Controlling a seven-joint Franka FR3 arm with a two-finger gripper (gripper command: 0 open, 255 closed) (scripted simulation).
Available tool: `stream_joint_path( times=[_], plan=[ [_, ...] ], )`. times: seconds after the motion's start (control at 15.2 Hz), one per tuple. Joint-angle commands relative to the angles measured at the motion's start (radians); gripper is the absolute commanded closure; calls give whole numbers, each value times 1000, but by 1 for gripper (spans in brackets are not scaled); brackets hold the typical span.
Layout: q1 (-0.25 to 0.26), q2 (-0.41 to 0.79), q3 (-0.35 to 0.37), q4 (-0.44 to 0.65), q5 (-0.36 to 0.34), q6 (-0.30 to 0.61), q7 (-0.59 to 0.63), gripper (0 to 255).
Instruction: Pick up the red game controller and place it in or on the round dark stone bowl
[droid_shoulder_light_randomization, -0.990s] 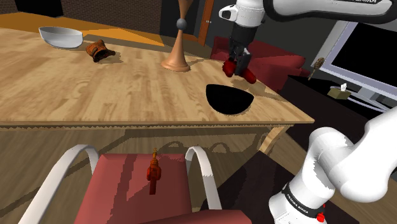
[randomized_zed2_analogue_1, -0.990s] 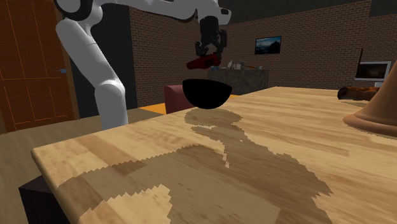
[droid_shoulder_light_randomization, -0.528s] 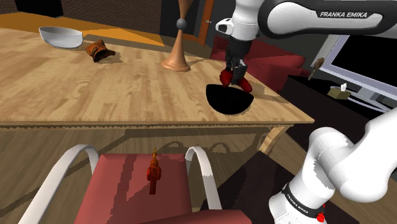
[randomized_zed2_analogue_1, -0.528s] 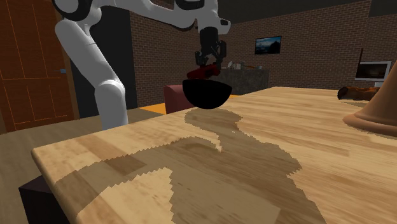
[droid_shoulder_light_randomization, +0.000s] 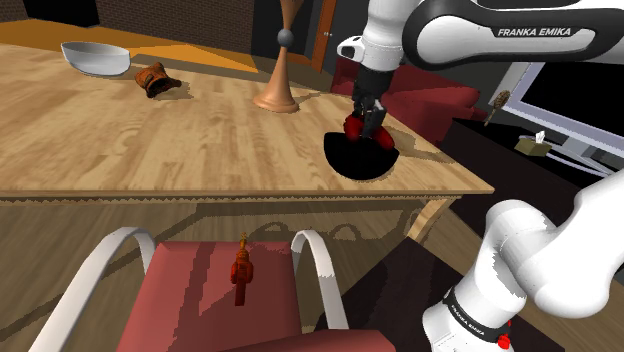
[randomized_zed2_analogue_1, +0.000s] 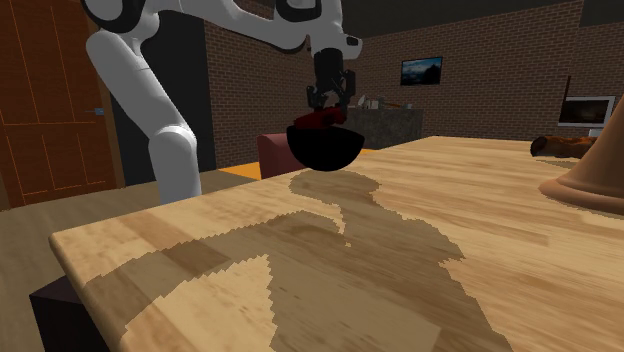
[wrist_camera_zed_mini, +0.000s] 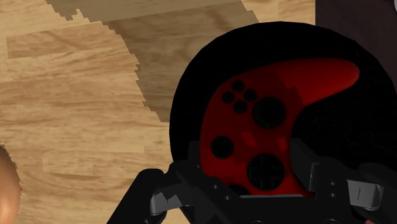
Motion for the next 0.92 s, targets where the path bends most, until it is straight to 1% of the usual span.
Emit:
stream_joint_path(
  times=[0.0, 0.07, 0.13, 0.46, 0.73, 0.86],
  plan=[
    [0, 0, 0, 0, 0, 0, 0, 255],
    [0, 0, 0, 0, 0, 0, 0, 255],
    [0, 0, 0, 0, 0, 0, 0, 0],
    [0, 0, 0, 0, 0, 0, 0, 0],
    [14, 14, 35, 128, 23, -121, -8, 0],
    [14, 13, 35, 128, 23, -121, -8, 0]
  ],
)
